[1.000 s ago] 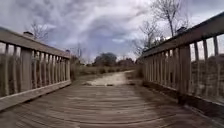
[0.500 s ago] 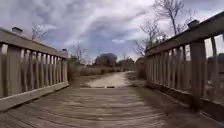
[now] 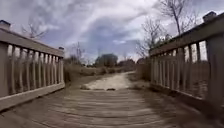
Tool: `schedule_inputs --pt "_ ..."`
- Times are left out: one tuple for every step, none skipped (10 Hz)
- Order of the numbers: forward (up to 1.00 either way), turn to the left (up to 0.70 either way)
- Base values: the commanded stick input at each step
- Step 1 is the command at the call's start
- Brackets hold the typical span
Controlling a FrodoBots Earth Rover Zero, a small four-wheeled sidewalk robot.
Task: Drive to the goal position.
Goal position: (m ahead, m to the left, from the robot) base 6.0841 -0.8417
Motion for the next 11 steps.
schedule_inputs --pt "0.50 0.00" --pt "0.50 0.00" --pt "0.50 0.00" --pt "0.50 0.00" --pt "0.50 0.00" --pt "0.50 0.00" --pt "0.50 0.00" --pt "0.50 0.00" --pt "0.50 0.00" --pt "0.50 0.00" --pt "0.50 0.00"
